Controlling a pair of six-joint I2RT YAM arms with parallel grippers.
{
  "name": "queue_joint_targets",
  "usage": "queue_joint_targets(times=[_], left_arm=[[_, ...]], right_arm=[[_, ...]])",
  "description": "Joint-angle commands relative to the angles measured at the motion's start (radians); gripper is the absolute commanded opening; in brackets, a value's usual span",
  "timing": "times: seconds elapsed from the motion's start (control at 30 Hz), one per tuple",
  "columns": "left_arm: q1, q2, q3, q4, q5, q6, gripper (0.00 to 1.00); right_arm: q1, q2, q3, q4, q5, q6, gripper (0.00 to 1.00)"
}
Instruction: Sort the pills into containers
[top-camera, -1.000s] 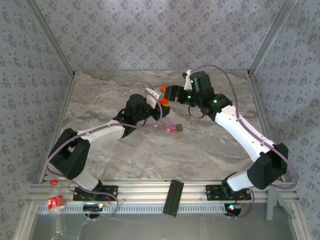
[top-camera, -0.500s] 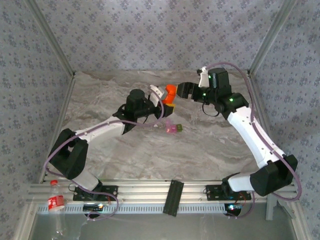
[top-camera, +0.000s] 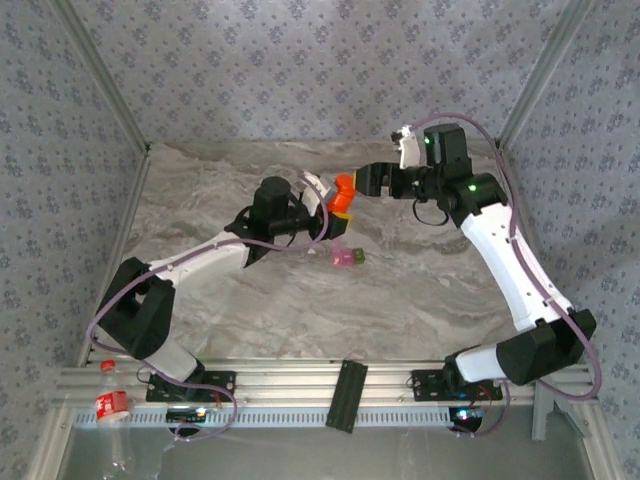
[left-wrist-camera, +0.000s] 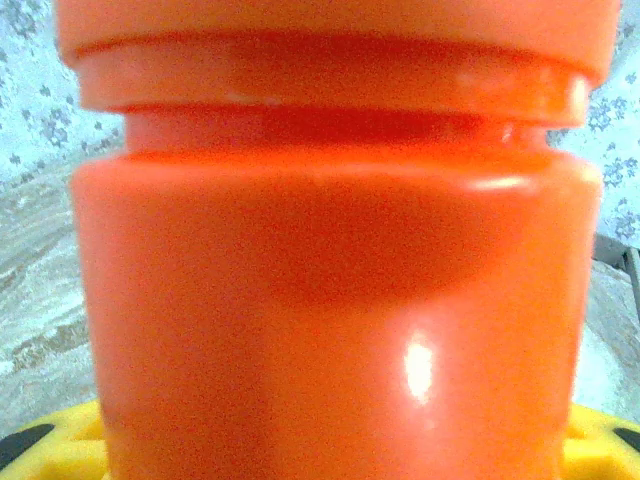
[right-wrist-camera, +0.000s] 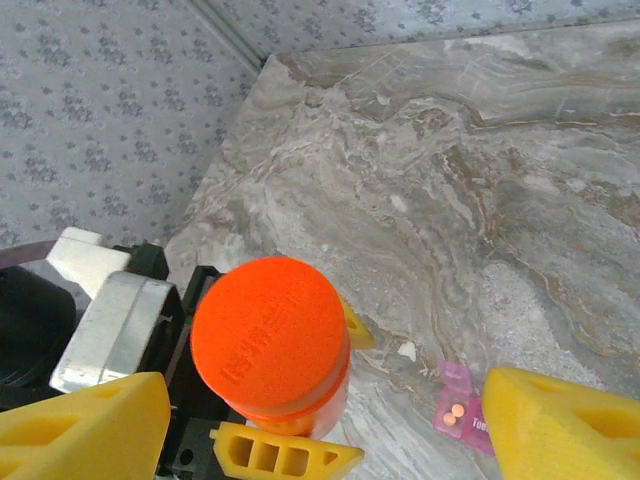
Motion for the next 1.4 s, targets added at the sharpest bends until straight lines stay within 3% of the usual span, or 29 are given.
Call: queue_joint_targets(times=[0.0,0.37,0.6,0.87,1.37], left_arm=[[0.013,-0.06,0.005,0.0,0.057,0.004,0.0],[0.072,-0.067,0.077,-0.096,0.196,0.032,0.0],[0.082,-0.059,0.098,-0.126,0.241,0.046,0.0],[0.085,-0.046,0.113,-0.147,0.264,0.054,0.0],[0.085,-0.041,0.119,-0.146,0.273,0.056,0.0]], right_arm=[[-0.004,0.04,0.08,-0.047,-0.07,-0.074,0.83],[-0.001,0.176,0.29,-0.197,-0.205,-0.268,0.83],[0.02,0.248,0.396,-0.318,-0.184,-0.378,0.84],[0.038,0.304,0.454,-0.35,-0.199,-0.401,0.85],[0.058,0.329,0.476,-0.397,-0.2,-0.417,0.74]])
